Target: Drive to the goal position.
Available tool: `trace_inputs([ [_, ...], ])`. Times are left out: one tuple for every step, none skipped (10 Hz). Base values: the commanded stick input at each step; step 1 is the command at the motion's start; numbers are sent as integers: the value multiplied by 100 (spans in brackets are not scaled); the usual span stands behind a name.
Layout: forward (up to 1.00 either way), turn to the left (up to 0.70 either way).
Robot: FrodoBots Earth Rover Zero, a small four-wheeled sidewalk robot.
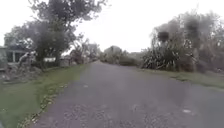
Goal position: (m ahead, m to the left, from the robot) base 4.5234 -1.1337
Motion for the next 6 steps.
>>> trace_inputs([
  [70,-14],
  [70,-14],
  [70,-14],
  [70,-14],
  [70,-14],
  [70,-14],
])
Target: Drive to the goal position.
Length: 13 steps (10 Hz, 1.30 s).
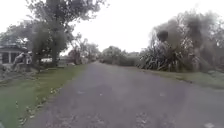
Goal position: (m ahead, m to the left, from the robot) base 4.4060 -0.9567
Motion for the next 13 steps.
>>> trace_inputs([
  [70,-14],
  [70,-14],
  [70,-14],
  [70,-14],
  [70,-14],
  [70,-14],
  [70,-14],
  [70,-14],
  [70,-14],
  [70,-14],
  [70,-14],
  [70,-14],
  [70,-14],
])
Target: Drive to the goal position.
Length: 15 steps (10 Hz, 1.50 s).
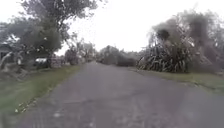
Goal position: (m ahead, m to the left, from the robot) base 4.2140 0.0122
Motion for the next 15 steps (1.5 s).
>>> trace_inputs([
  [70,-14],
  [70,-13],
  [70,-10],
  [70,-8],
  [70,4],
  [70,8],
  [70,13],
  [70,13],
  [70,12],
  [70,11],
  [70,0],
  [70,0],
  [70,0],
  [70,0],
  [70,0],
])
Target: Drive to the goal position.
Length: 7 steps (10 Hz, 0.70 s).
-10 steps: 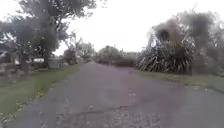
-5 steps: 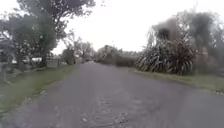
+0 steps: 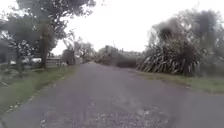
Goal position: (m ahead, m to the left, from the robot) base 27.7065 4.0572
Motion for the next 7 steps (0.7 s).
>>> trace_inputs([
  [70,0],
  [70,0],
  [70,0],
  [70,0],
  [70,0],
  [70,0],
  [70,0],
])
